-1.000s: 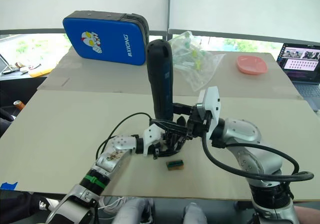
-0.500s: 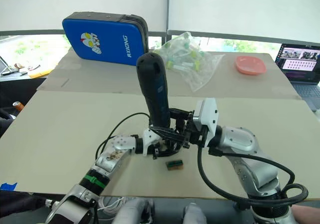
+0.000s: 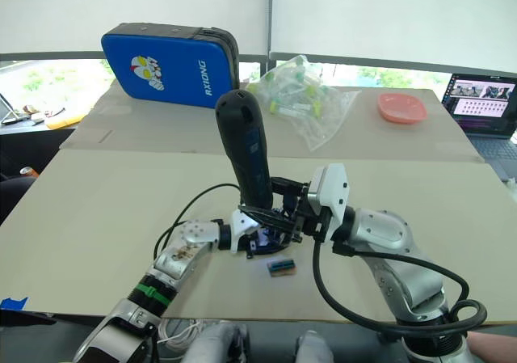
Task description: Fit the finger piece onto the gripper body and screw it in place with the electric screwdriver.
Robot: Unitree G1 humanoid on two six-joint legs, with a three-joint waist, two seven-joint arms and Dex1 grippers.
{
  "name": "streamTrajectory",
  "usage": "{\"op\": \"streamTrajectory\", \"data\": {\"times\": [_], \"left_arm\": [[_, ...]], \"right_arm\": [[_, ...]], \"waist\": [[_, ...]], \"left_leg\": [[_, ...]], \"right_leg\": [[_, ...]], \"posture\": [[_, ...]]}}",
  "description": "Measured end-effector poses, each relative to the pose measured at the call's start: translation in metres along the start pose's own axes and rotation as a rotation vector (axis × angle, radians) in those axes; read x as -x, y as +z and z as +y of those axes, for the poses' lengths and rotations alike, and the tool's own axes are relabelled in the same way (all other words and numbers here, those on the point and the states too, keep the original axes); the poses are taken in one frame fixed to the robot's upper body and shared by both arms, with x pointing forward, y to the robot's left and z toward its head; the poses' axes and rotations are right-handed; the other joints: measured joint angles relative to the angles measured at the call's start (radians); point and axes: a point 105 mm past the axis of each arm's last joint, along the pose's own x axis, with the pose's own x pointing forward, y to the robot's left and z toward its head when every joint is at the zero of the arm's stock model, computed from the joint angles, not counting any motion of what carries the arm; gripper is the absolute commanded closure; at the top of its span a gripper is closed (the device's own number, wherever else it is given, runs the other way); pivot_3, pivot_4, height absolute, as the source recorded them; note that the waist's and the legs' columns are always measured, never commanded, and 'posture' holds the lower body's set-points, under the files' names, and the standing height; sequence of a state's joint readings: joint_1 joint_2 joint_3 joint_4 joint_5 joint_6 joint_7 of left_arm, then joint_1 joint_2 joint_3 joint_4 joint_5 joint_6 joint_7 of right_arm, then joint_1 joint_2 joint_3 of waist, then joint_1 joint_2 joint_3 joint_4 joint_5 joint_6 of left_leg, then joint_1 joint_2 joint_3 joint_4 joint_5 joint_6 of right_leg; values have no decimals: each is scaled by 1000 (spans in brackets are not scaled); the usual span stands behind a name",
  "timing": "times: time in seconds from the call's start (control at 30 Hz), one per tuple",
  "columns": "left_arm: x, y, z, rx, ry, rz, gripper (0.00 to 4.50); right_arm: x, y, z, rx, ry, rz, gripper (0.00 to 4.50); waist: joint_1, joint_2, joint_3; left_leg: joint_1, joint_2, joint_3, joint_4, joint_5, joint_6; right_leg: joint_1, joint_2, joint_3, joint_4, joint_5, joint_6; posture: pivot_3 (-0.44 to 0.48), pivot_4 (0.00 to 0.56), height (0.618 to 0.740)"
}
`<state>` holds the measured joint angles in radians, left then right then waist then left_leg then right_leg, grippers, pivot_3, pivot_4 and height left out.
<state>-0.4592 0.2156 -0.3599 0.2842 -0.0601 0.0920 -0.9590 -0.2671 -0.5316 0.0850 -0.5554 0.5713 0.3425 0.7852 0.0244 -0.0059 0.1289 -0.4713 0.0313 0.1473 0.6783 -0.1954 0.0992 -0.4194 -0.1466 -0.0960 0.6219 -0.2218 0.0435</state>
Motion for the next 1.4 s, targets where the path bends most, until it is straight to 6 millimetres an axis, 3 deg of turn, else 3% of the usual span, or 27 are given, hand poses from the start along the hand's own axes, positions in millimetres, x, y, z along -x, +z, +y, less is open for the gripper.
{"op": "streamTrajectory", "data": {"times": [0.37, 0.63, 1.03, 1.4], "left_arm": [[-1, -2, 0, 5, 3, 3, 2165], [0, -4, 0, 12, 7, 11, 2165], [0, -5, 0, 13, 7, 11, 2165], [0, -3, 0, 13, 8, 2, 2165]], "right_arm": [[3, -4, 0, -19, -13, 6, 2593], [6, -9, -1, -46, -38, 0, 2593], [3, -10, -2, -44, -27, 1, 2593], [1, 4, -5, -13, 41, 12, 2593]], "waist": [[0, 0, -5], [0, 1, -8], [1, 2, -9], [3, 3, -7]], "left_leg": [[1, 0, 0, -1, 0, 0], [14, 1, 0, -10, -1, -1], [15, 1, 0, -12, -1, -2], [14, 1, 0, -13, -1, -2]], "right_leg": [[2, 0, 0, -2, 0, 0], [15, -1, -1, -13, -3, 5], [15, -2, 0, -13, -3, 5], [14, -3, 0, -15, -3, 5]], "posture": [[0, 150, 740], [0, 150, 740], [0, 150, 740], [0, 150, 740]]}}
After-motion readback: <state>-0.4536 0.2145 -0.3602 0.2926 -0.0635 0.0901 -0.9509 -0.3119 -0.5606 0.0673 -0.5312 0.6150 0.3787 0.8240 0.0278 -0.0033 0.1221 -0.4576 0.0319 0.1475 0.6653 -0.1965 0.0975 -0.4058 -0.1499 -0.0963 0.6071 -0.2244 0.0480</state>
